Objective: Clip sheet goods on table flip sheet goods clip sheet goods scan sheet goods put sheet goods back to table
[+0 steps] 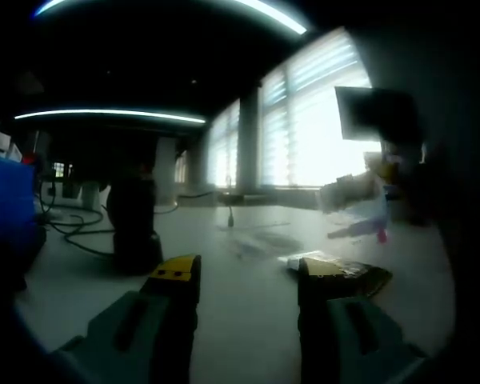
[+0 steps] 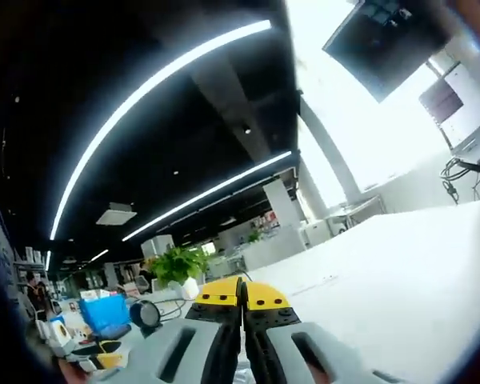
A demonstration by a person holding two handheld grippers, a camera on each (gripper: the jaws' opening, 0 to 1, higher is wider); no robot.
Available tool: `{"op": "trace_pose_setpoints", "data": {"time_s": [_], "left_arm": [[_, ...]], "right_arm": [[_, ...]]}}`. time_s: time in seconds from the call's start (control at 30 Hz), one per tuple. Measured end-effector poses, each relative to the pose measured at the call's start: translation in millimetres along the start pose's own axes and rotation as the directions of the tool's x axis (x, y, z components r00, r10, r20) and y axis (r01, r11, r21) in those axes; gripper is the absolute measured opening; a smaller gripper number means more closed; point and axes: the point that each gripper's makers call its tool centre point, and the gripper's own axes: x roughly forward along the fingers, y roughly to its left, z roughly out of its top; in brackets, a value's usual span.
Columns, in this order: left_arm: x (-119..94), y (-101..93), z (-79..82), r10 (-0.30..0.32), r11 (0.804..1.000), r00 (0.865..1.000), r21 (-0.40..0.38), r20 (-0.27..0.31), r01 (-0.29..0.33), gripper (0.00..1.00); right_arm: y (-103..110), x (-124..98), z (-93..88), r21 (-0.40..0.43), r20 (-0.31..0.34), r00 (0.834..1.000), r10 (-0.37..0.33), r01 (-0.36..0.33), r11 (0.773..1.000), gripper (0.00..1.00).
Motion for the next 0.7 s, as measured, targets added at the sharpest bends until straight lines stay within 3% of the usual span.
{"op": "trace_pose_setpoints", "data": {"time_s": [0.2,0.33,0.53,0.7], "left_arm": [[-0.1,0.5,0.1,0.002,1.000,1.000,-0.001,0.000,-0.002,0.41],[0.1,-0.1,-0.1,0.000,1.000,1.000,0.000,-0.001,0.000,0.41],[0.2,-0.7,0.2,-0.002,1.000,1.000,0.001,0.000,0.002,0.41],[0.2,-0.6,-0.4,0.001,1.000,1.000,0.003,-0.003,-0.001,0.41]], "right_arm": [[-22.0,-1.9,-1.1,0.016,0.004,0.997,-0.071,0.071,0.997,0.00],[-34.6,-6.4,-7.5,-0.072,-0.005,0.994,-0.111,0.110,0.991,0.00],[-77.7,-18.6,-15.5,0.011,-0.030,0.979,-0.201,0.202,0.979,0.00],[-98.1,-27.3,-26.6,0.040,-0.048,0.968,-0.246,0.248,0.968,0.00]]}}
